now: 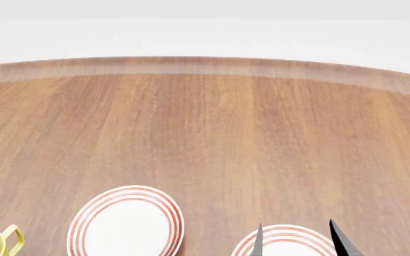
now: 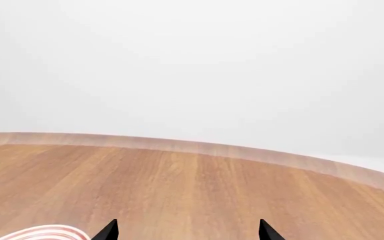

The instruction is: Put the white mug on the left plate.

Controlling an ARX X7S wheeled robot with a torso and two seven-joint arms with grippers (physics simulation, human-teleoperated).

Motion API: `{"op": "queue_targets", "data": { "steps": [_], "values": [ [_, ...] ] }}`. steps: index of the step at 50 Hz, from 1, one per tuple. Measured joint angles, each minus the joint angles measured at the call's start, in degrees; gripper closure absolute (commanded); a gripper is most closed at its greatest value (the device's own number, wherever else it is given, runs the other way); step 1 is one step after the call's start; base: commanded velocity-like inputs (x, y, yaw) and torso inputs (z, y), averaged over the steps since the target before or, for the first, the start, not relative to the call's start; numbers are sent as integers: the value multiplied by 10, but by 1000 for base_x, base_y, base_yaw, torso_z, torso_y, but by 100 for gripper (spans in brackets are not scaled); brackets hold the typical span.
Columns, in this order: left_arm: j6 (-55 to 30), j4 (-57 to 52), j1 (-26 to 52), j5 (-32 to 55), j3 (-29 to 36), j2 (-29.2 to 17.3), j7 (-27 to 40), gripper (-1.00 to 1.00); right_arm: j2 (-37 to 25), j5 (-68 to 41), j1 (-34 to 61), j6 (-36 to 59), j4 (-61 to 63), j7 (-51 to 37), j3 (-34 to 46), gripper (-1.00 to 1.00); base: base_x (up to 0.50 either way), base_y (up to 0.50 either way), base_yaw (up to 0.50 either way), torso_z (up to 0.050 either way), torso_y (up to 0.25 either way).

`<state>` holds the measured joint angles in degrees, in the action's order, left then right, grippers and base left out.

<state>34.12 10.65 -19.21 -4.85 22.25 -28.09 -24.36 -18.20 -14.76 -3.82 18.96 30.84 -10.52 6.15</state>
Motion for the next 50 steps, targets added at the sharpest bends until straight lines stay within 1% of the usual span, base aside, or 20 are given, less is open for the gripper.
{"op": "queue_targets", "data": {
  "steps": [48,49,50],
  "values": [
    [50,87,37,42,28,24,-16,-100,-9,-10,1,0,5,-12,0,-100,0,0,0,0,0],
    [50,89,38,43,28,24,-16,100,-9,-11,1,0,5,-12,0,-100,0,0,0,0,0],
    [50,90,38,44,29,24,-17,100,-9,-11,1,0,4,-12,0,-100,0,0,0,0,0]
  ]
}}
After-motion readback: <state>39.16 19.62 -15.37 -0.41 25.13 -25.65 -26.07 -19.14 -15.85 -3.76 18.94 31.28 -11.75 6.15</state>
